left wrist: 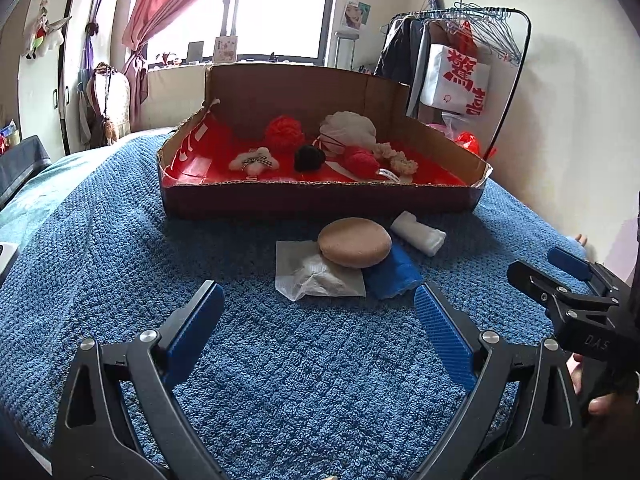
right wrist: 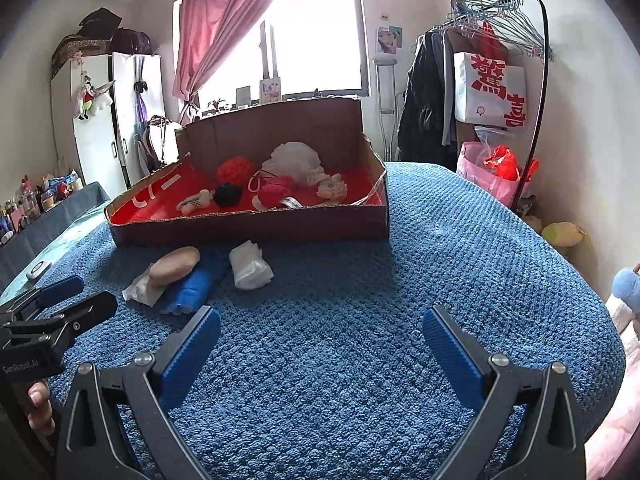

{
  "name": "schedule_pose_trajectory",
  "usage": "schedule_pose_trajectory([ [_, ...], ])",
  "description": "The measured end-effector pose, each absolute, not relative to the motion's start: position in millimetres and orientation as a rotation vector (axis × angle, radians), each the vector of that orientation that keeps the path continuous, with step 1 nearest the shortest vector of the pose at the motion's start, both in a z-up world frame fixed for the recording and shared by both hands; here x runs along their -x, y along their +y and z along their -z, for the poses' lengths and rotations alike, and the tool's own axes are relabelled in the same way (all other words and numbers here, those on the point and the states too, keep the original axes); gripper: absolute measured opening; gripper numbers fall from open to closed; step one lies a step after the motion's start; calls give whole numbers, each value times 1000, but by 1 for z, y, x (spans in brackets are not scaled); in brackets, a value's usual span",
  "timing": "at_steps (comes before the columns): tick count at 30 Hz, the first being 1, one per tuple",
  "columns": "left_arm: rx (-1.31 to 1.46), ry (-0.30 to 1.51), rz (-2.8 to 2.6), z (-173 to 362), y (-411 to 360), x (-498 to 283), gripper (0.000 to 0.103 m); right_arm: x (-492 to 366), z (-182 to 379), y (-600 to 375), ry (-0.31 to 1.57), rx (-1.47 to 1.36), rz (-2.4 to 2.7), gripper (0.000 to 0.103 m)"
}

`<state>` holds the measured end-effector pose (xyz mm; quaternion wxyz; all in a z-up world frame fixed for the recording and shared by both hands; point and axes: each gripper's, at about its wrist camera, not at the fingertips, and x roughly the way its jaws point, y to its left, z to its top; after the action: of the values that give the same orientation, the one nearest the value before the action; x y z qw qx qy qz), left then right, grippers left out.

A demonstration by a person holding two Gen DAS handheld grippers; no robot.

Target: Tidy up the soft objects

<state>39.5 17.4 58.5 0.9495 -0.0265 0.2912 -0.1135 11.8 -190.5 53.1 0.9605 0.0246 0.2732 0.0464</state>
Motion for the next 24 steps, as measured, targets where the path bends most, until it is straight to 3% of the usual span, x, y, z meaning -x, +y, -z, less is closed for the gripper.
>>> schedule_pose_trajectory([
  [24,-19,752,303,-69,15,-93,97,-65,-66,-186,675,-88,-200,103],
])
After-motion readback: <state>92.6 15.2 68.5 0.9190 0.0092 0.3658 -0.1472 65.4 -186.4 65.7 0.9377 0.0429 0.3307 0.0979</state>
